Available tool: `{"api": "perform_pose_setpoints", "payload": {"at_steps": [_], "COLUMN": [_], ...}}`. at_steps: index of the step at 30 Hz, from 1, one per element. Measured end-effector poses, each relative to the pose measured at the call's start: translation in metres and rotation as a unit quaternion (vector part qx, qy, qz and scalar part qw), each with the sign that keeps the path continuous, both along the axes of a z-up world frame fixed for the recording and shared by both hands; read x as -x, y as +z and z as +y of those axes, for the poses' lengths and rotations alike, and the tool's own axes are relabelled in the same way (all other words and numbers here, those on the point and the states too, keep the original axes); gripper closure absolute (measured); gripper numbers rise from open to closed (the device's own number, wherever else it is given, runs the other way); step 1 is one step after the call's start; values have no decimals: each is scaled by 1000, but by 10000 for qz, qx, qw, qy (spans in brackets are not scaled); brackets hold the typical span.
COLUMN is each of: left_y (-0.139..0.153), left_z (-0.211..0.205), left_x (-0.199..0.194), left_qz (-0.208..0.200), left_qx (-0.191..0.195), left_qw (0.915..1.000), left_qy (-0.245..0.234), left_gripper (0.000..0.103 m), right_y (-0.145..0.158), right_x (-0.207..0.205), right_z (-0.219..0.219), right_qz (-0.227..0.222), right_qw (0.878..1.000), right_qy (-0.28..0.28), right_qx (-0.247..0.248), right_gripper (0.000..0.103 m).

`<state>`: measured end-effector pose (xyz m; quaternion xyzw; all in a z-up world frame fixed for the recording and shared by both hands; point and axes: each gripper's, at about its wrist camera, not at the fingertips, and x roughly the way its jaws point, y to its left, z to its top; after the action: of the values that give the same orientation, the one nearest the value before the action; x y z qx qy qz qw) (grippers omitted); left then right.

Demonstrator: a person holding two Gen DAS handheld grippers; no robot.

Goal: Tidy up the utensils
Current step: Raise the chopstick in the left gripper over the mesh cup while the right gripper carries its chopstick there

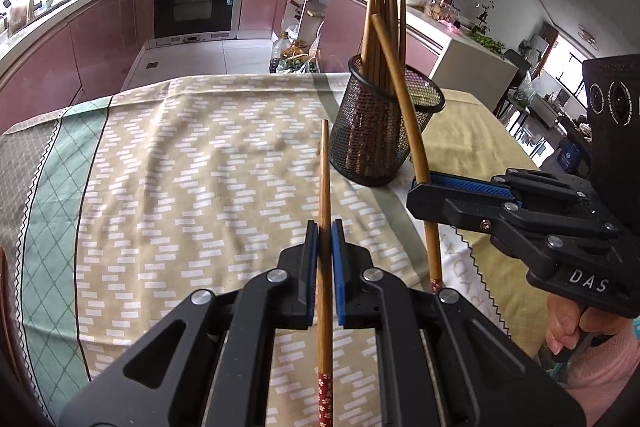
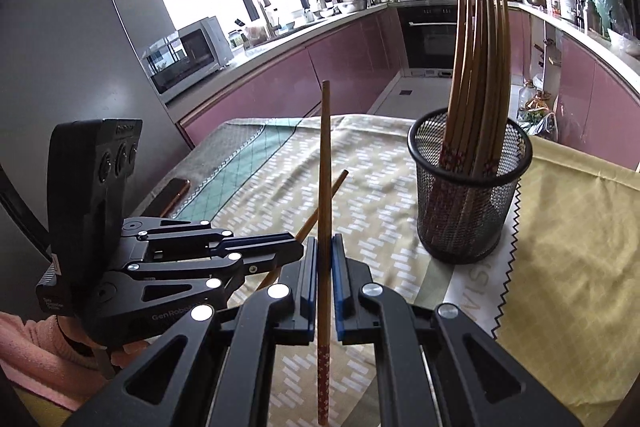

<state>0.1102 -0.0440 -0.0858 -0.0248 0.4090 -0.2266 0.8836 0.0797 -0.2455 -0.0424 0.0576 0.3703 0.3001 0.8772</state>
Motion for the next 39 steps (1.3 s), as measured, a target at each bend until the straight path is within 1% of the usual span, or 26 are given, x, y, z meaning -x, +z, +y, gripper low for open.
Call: {"api": "perform_pose_setpoints", "payload": {"at_steps": [4, 17, 27, 39], "left_y": [9, 23, 36, 43], "left_z": [1, 3, 6, 4], "left_x": [4, 8, 9, 8], "left_qz": [-67, -205, -316, -441], "left_qx": [128, 308, 579, 638], "left_qw": [9999, 9993, 9978, 9969], "left_qy": [-23, -40, -119, -152], "left_gripper": [96, 96, 96, 96], "right_y": [4, 17, 28, 34], "right_x": [1, 7, 7, 8], "right_z": [-3, -15, -20, -27], "right_qz": [-81, -308, -476, -596], "right_qw": [9999, 9992, 9983, 9975], "right_qy": [-20, -136, -226, -303], "right_qx": [-89, -202, -257, -242], "right_gripper": [97, 97, 97, 97]}}
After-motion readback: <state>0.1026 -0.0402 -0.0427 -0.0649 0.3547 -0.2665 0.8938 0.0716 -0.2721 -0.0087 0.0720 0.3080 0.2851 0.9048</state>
